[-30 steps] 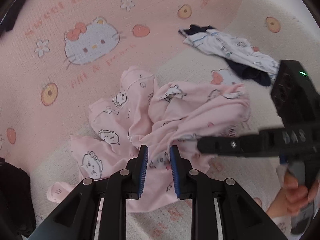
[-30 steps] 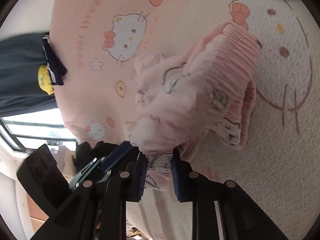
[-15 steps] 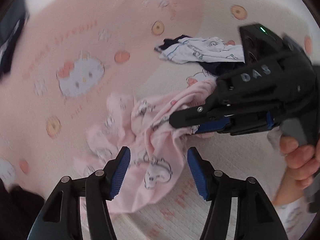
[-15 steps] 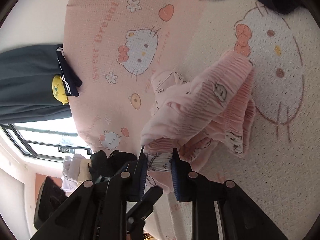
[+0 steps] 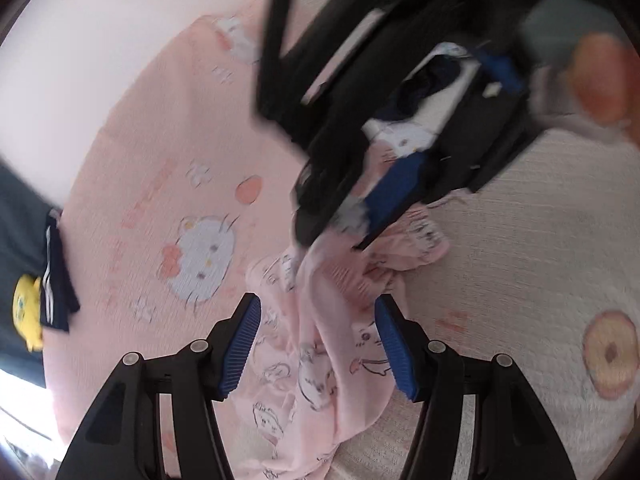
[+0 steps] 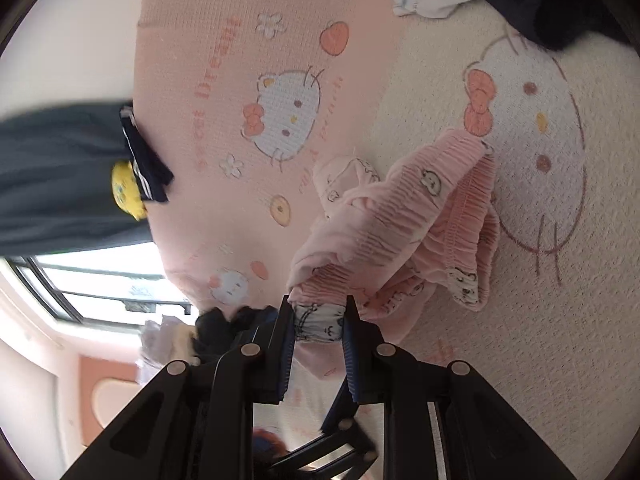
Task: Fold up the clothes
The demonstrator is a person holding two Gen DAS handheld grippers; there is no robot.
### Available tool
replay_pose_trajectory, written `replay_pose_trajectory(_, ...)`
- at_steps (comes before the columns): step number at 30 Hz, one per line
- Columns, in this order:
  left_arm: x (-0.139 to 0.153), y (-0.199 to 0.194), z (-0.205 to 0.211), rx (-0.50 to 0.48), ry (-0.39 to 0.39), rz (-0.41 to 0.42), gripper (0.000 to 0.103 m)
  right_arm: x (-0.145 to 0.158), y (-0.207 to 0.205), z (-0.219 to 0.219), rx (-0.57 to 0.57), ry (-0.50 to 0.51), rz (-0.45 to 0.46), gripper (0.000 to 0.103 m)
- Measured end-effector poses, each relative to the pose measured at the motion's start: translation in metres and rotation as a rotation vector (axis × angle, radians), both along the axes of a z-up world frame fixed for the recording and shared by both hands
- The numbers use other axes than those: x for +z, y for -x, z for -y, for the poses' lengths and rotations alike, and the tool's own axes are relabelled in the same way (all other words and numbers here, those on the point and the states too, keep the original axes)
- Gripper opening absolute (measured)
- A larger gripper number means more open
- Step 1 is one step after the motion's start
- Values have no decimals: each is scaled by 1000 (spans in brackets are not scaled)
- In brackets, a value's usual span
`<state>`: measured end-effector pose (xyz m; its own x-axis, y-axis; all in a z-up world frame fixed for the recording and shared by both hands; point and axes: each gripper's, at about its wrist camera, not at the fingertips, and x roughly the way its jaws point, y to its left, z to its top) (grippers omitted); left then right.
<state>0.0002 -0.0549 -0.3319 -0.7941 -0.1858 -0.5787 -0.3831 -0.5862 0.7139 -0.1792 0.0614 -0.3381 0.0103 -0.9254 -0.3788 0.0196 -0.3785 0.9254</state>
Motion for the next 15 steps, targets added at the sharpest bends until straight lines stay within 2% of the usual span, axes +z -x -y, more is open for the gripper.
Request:
replay_pose_trajectory(5,-4,6,0,52,-13,-20,56,1,1,-4,-13,12,23,21)
replay_pose_trajectory(10,-8,12,2,83,-112,71,53,-1,0,-8,-26,19,43,21)
replay_pose_trajectory(12,-10,16,3,113,-138,97,44,-4,0,-9,-31,29,68,21)
replay_pose_trajectory(13,-12,18,4,132,-153,113,32,-5,1,-10,-33,32,76,21)
replay_pose_trajectory(15,-11,24,10,167,-221,153,27,-7,1,-10,-31,35,86,21)
